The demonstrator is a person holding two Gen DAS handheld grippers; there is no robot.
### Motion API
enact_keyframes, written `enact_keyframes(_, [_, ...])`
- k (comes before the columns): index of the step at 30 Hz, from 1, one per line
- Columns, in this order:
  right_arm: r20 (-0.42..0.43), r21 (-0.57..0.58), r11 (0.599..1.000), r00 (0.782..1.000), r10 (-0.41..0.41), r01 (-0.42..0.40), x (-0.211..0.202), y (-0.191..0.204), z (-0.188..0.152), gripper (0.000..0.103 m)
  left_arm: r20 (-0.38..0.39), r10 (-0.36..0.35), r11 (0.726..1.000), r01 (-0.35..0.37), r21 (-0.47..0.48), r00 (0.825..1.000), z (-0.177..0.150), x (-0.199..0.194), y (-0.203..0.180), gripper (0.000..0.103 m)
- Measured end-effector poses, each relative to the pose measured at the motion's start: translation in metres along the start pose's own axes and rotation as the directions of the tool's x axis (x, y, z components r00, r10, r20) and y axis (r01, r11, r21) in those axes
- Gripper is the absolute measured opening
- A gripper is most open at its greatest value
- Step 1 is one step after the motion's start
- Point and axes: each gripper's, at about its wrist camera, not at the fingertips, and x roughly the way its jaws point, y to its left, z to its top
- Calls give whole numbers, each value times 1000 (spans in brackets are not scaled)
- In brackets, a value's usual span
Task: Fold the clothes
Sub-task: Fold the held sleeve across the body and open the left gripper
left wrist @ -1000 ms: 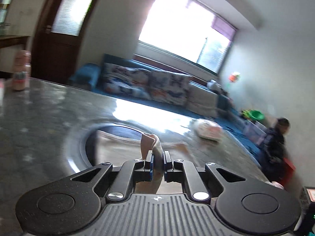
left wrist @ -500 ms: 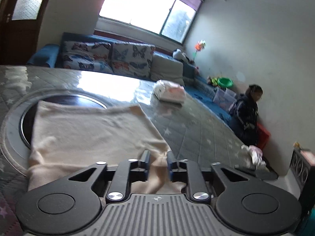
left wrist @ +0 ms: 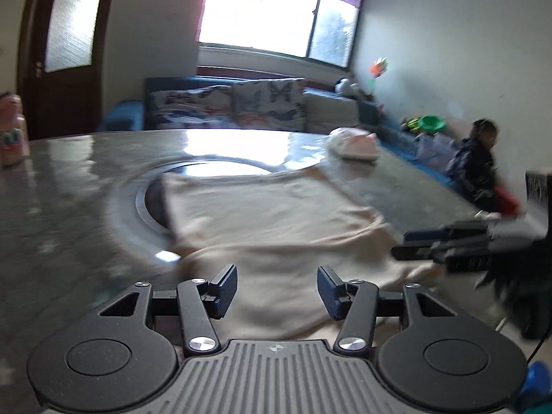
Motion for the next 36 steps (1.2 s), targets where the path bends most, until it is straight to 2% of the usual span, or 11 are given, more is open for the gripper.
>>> enact_keyframes(4, [-36, 0, 1000, 999, 20, -20, 16, 1, 5, 43, -23, 49, 998, -49, 25, 999, -15, -7, 11, 58])
enact_keyframes(12, [-77, -24, 1000, 997, 7, -9, 32, 7, 8, 26, -50, 100, 991, -95, 92, 994, -34, -3, 11, 55])
enact_keyframes(15, [-73, -24, 1000, 997, -1, -1, 34, 8, 9, 13, -42, 107, 989, -102, 104, 993, -35, 0, 9, 43])
enact_keyframes(16, [-71, -26, 1000, 997, -5, 3, 33, 9, 9, 13, -40, 108, 988, -103, 114, 993, -36, 0, 8, 42])
enact_keyframes(18, [-66, -38, 999, 998, -13, 10, 32, 11, 11, 8, -38, 115, 984, -108, 140, 993, -38, 1, 4, 28])
enact_keyframes(20, [-49, -58, 998, 999, -23, 20, 28, 14, 13, 7, -41, 123, 980, -115, 160, 992, -39, 3, 1, 21])
enact_keyframes(21, [-38, -65, 998, 999, -28, 25, 25, 15, 15, 7, -41, 127, 979, -119, 164, 991, -39, 4, 0, 13])
enact_keyframes(24, [8, -101, 993, 998, -56, 56, 11, 21, 24, 6, -37, 153, 973, -144, 179, 988, -39, 4, -2, 6])
enact_keyframes(28, [33, -113, 988, 994, -102, 105, 3, 21, 30, 6, -24, 162, 966, -153, 210, 986, -39, 1, -6, 5])
enact_keyframes(32, [-28, -87, 988, 992, -127, 124, 21, 12, 19, 7, -37, 148, 964, -136, 231, 988, -41, 2, -8, 5])
enact_keyframes(36, [-29, -98, 986, 990, -141, 138, 21, 11, 16, 10, -66, 110, 971, -93, 221, 992, -40, -3, -2, 10])
